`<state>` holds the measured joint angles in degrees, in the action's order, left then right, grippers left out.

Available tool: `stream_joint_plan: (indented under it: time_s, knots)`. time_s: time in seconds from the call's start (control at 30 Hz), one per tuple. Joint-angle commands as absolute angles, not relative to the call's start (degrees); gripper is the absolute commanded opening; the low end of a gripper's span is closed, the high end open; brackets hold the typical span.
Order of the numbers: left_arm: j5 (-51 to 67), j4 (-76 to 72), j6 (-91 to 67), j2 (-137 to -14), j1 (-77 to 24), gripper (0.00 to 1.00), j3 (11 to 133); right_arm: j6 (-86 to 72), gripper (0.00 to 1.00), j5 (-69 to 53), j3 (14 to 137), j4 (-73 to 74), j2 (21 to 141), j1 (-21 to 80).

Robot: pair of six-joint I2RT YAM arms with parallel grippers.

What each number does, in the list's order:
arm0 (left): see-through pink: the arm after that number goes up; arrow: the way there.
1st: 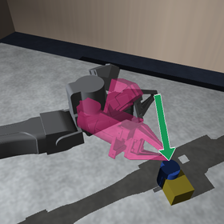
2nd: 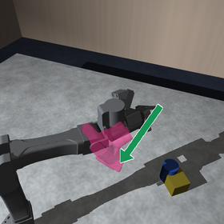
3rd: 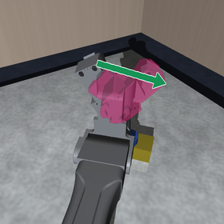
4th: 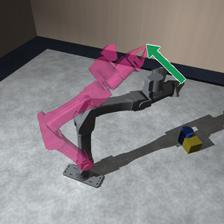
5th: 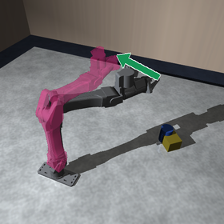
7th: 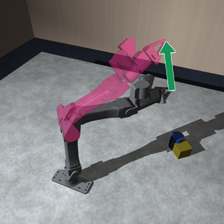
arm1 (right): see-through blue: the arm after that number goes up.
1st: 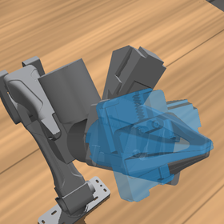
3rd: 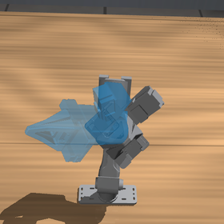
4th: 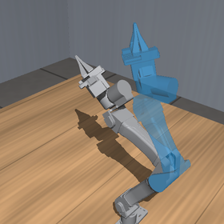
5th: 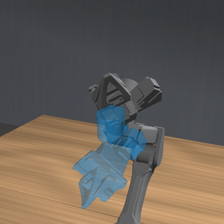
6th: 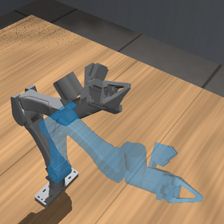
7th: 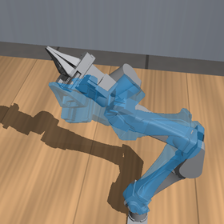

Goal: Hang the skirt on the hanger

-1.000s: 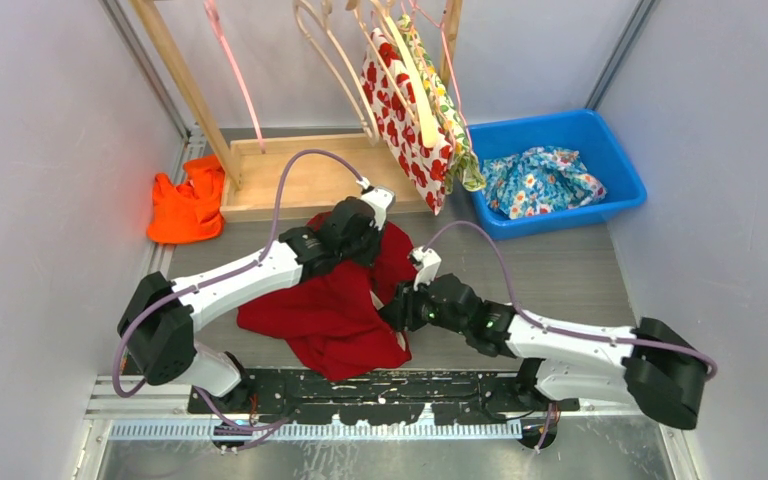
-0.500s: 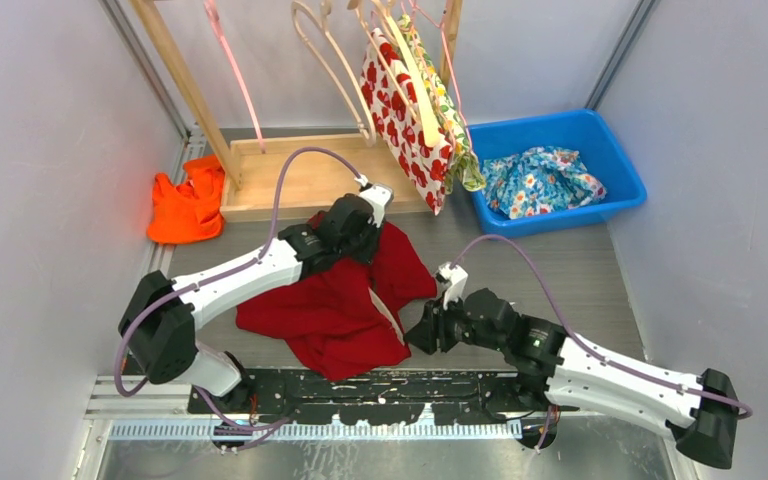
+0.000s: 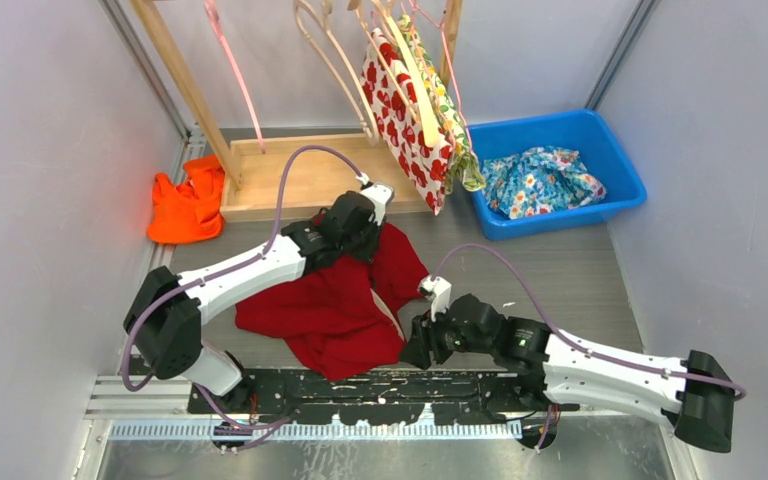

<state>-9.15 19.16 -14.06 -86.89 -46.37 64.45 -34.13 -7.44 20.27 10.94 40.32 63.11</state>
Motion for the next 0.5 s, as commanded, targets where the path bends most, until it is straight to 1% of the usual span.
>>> stream_joint_plan:
  time_s: [0.0,0.1,0.2,0.27,0.3,0.37,0.47]
  knots:
    - [-8.6,18.9,-12.4,-86.7,-45.7,0.00,66.9,-32.7,0.56,-7.0,20.1,2.5,45.1,65.1]
    - [-8.3,19.1,-12.4,-86.9,-45.6,0.00,67.1,-32.6,0.54,-4.5,20.1,-0.1,48.0,66.8]
    - [-8.0,18.9,-12.5,-86.9,-45.5,0.00,67.1,-32.9,0.44,-2.5,20.1,-1.4,48.5,68.1]
    - [-7.9,19.0,-12.5,-87.2,-45.5,0.00,67.2,-33.3,0.41,-1.5,19.7,-2.4,47.9,68.7]
    - [-8.0,19.1,-12.4,-87.3,-45.5,0.00,67.3,-33.3,0.42,-1.3,19.7,-2.5,47.7,68.8]
    - [-8.0,19.3,-12.3,-87.3,-45.4,0.00,67.4,-33.1,0.52,-0.5,19.7,-2.5,47.3,69.1]
    - [-7.8,19.1,-12.4,-87.0,-45.4,0.00,67.0,-31.9,0.53,0.0,20.6,-1.3,47.9,69.2]
